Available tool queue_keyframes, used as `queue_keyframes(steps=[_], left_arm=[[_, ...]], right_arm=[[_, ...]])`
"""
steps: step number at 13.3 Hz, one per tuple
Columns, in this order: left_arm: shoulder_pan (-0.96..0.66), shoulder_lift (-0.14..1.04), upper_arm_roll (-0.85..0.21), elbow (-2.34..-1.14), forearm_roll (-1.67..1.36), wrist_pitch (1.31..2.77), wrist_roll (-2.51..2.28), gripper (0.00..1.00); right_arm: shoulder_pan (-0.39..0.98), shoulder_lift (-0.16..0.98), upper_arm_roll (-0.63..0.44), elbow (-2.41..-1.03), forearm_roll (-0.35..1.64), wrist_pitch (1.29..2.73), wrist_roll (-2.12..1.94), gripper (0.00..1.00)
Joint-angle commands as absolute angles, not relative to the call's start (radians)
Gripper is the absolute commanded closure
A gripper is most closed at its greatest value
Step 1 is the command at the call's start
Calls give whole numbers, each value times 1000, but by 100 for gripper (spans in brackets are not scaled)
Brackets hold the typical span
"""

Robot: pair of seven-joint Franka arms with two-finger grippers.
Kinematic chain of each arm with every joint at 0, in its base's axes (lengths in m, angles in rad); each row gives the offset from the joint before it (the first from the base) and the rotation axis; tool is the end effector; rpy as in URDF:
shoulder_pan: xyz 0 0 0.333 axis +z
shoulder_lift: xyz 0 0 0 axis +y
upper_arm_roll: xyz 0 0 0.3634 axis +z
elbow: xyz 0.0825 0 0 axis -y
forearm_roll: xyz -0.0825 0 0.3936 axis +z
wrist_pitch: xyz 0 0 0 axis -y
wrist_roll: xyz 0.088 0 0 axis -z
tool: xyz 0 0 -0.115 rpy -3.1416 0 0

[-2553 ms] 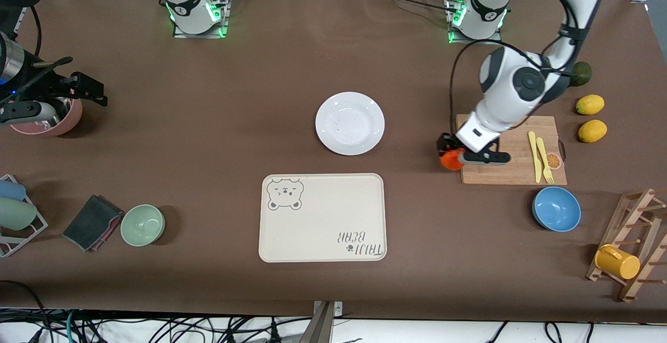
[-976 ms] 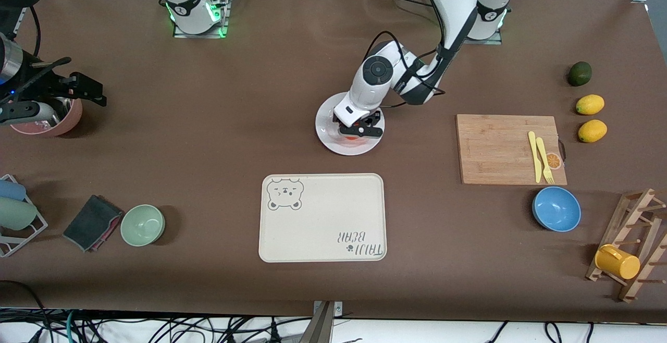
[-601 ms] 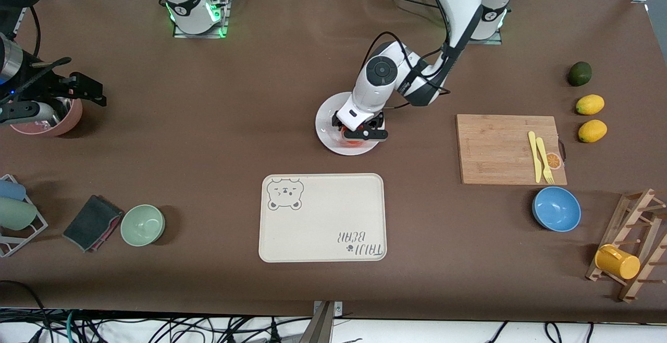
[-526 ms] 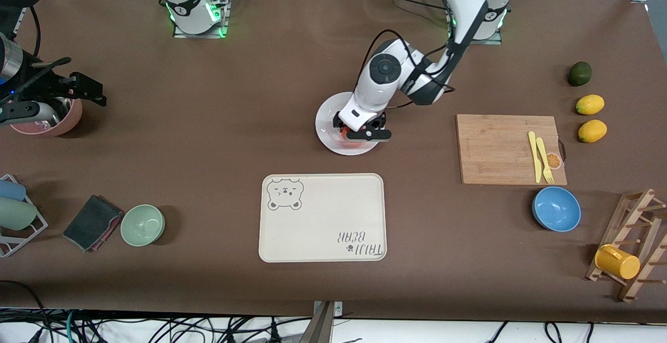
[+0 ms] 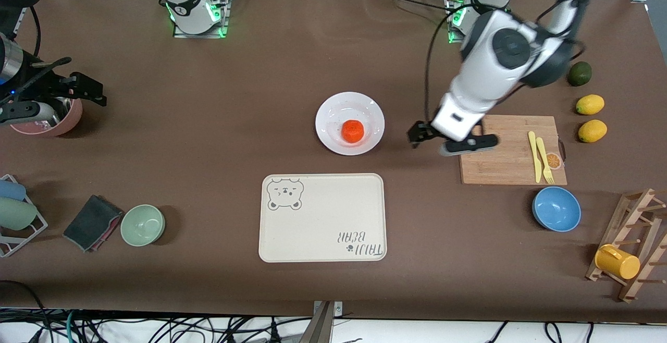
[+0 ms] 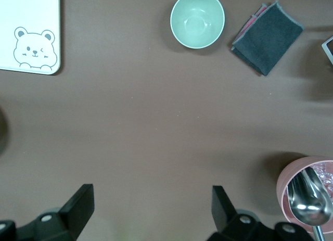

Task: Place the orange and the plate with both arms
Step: 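Raise the left gripper back while the right gripper reaches the plate rim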

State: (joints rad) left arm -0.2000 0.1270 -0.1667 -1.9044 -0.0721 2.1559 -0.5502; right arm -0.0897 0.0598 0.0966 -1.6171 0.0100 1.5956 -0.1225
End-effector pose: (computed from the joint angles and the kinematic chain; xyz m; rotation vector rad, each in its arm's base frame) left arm 0.5776 -0.2213 0.4800 2.9904 0.3336 0.1145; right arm 0.5825 0.0035 0.6096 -3.1122 -0.2007 0.1248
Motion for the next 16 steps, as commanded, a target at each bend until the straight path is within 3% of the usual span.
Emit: queue_keyframes(steps=[1, 9, 16], left_arm=[[-121, 7, -184, -1928, -43, 2048, -515, 0], [2, -20, -87, -1715, -44, 1706, -417, 0], [0, -21, -115, -1698, -55, 1550, -221, 0]], right_arm=[[-89, 102, 110, -1625, 26, 1547, -118, 0], [14, 310, 110, -1623, 381, 1555, -109, 0], [55, 508, 110, -1663, 770, 1676, -112, 0]])
